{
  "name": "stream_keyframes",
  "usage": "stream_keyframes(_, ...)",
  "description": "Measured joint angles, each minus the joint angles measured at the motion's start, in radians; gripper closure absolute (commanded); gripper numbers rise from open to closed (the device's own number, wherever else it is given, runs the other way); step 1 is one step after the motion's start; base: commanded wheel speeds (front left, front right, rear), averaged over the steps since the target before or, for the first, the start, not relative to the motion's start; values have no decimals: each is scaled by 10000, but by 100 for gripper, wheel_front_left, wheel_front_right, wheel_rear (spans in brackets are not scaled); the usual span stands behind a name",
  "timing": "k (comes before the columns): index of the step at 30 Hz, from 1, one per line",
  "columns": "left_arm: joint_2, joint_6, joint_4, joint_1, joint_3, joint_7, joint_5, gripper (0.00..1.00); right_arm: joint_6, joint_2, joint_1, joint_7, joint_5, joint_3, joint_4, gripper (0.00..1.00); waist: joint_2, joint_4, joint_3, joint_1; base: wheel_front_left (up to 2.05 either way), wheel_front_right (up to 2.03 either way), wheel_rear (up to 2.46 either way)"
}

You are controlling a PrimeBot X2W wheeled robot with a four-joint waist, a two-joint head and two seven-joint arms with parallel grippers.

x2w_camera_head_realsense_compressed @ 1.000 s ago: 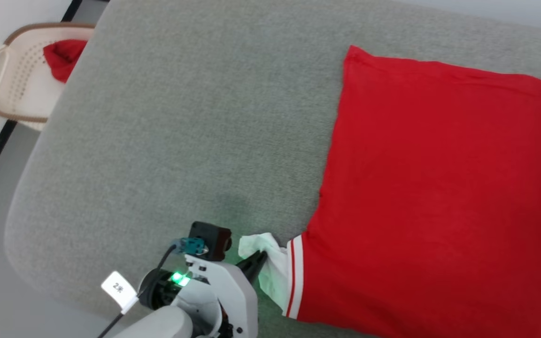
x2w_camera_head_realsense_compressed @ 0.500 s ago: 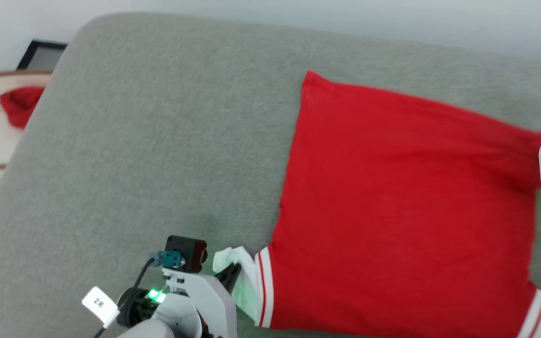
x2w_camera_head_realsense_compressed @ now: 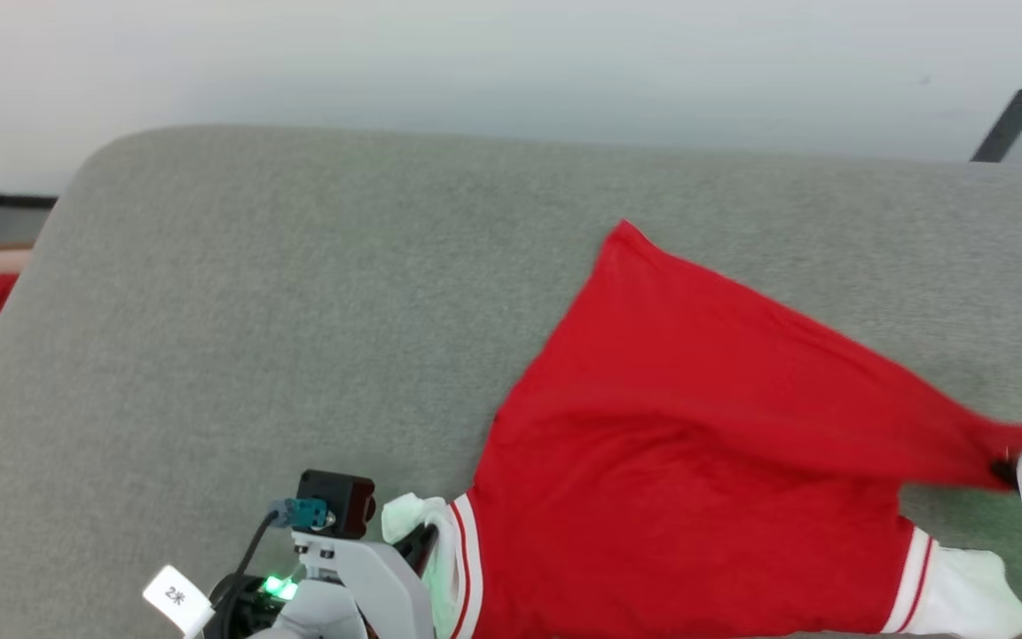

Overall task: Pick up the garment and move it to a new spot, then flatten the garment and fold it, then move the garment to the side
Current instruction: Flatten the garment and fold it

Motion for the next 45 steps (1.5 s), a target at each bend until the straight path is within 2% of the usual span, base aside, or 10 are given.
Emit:
stream_keyframes(4,2,17,-25,56,-13,13,-31,100,0,40,1258,50,-150,-754,-573,100,0,-199,-255,0,0,0,0)
stream_keyframes(11,19,17,4,145,-23,-2,-54,100,0,663,2842,144,-779,-1904,-1269,100,0,-413,-504,0,0,0,0)
stream_keyframes(12,19,17,8,146,-23,-2,-54,100,0,790,2959,65,-901,-2056,-1313,82,0,-430,-523,0,0,0,0)
stream_keyframes(13,15,17,13,146,-25,-2,-54,100,0,895,3030,29,-1028,-2171,-1363,46,0,-442,-537,0,0,0,0)
stream_keyframes(14,17,15,23,147,-33,-2,-54,100,0,974,3094,-12,-1168,-2242,-1425,0,0,-452,-547,0,0,0,0)
stream_keyframes(21,10,-2,96,165,-56,-36,-56,100,0,1233,3580,272,-1540,-2661,-2184,0,0,-487,-595,0,0,0,0)
stream_keyframes(27,-19,-46,134,174,-88,-90,-54,100,-2,1225,3940,573,-1820,-3292,-3804,0,0,-424,-612,0,0,0,0)
stream_keyframes(34,-186,-159,169,76,-180,-121,10,100,-2,1271,3099,-2,-2598,-3202,-5442,0,0,-138,-555,0,0,0,0)
stream_keyframes(39,-391,-339,288,-136,-330,-88,105,100,-2,1383,1650,-476,-2713,-2073,-4765,0,0,193,-462,0,0,0,0)
stream_keyframes(45,-779,-660,506,-566,-579,10,249,100,0,1348,-494,-727,-2447,-581,-2587,0,0,729,-283,0,0,0,0)
